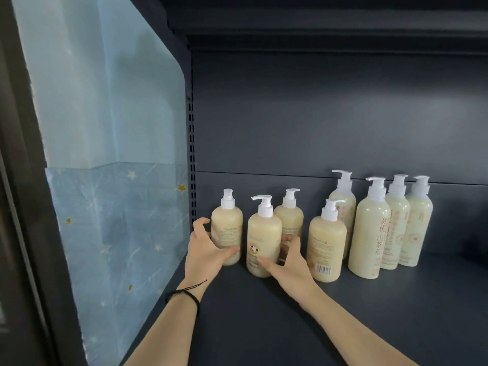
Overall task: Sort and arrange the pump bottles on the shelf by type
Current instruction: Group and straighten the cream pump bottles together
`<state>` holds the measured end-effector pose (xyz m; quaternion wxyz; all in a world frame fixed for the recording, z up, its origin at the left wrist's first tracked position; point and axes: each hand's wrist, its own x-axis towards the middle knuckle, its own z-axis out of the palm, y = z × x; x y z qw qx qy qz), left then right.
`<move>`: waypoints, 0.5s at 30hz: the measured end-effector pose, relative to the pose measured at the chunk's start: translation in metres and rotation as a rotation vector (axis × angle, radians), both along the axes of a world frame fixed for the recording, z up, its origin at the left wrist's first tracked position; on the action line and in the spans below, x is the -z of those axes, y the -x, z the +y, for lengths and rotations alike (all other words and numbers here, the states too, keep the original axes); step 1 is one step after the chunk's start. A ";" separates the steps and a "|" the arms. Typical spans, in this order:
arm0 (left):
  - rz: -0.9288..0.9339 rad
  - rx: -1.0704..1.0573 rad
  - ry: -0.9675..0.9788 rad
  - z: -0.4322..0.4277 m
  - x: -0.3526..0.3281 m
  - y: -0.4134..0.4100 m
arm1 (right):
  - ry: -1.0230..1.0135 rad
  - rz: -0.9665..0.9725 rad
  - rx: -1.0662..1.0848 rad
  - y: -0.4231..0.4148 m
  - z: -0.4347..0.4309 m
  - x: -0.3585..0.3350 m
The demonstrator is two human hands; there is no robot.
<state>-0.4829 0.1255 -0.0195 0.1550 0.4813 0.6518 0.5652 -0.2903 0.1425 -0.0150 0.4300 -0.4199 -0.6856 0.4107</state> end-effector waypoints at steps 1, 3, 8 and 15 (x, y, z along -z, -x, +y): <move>-0.046 -0.033 0.005 0.000 -0.002 0.000 | -0.006 -0.006 0.005 0.000 0.000 0.000; -0.213 -0.114 -0.016 -0.002 -0.009 0.003 | -0.010 -0.010 0.013 0.000 0.002 0.002; -0.216 -0.057 -0.078 -0.003 -0.008 0.010 | -0.005 0.004 0.002 0.000 0.002 0.003; -0.164 0.268 0.088 0.001 0.008 0.009 | -0.035 -0.022 -0.003 -0.001 0.001 0.004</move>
